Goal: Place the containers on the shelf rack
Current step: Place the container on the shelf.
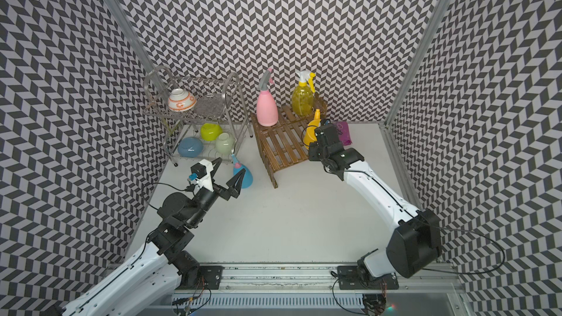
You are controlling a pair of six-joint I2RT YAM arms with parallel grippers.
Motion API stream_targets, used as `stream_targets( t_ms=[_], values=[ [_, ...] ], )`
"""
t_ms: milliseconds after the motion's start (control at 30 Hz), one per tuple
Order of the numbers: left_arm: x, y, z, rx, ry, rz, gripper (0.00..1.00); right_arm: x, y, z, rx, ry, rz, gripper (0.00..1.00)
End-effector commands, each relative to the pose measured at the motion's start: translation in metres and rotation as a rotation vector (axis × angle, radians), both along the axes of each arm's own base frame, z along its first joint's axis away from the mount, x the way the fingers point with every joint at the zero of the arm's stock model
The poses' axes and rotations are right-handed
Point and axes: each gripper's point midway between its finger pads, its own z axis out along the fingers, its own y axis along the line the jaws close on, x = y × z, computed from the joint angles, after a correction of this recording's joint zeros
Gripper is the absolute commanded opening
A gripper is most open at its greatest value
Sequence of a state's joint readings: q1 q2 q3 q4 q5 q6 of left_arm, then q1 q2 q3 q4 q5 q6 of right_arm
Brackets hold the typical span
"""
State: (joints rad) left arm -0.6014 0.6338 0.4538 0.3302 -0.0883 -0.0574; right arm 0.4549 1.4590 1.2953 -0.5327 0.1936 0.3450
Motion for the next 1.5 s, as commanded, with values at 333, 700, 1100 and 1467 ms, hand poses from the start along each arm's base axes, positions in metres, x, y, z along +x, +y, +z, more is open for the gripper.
stream_targets(
  t_ms=[333, 700, 1100, 1467],
  values=[
    [-0.002, 0.0, 0.025, -0.028, -0.059, -0.01, 1.0, 0.009, 0.006, 0.02, 0.054, -0.062, 0.006, 0.32],
    [-0.001, -0.003, 0.026, -0.031, -0.056, -0.023, 1.0, 0.001, 0.004, 0.028, 0.069, -0.089, 0.018, 0.43],
    [0.001, -0.007, 0.026, -0.037, -0.045, -0.038, 1.0, -0.026, -0.01, 0.054, 0.094, -0.207, 0.032, 0.72],
    [0.002, -0.009, 0.023, -0.058, -0.018, -0.051, 1.0, -0.073, -0.023, 0.113, 0.193, -0.486, 0.102, 0.77]
  ],
)
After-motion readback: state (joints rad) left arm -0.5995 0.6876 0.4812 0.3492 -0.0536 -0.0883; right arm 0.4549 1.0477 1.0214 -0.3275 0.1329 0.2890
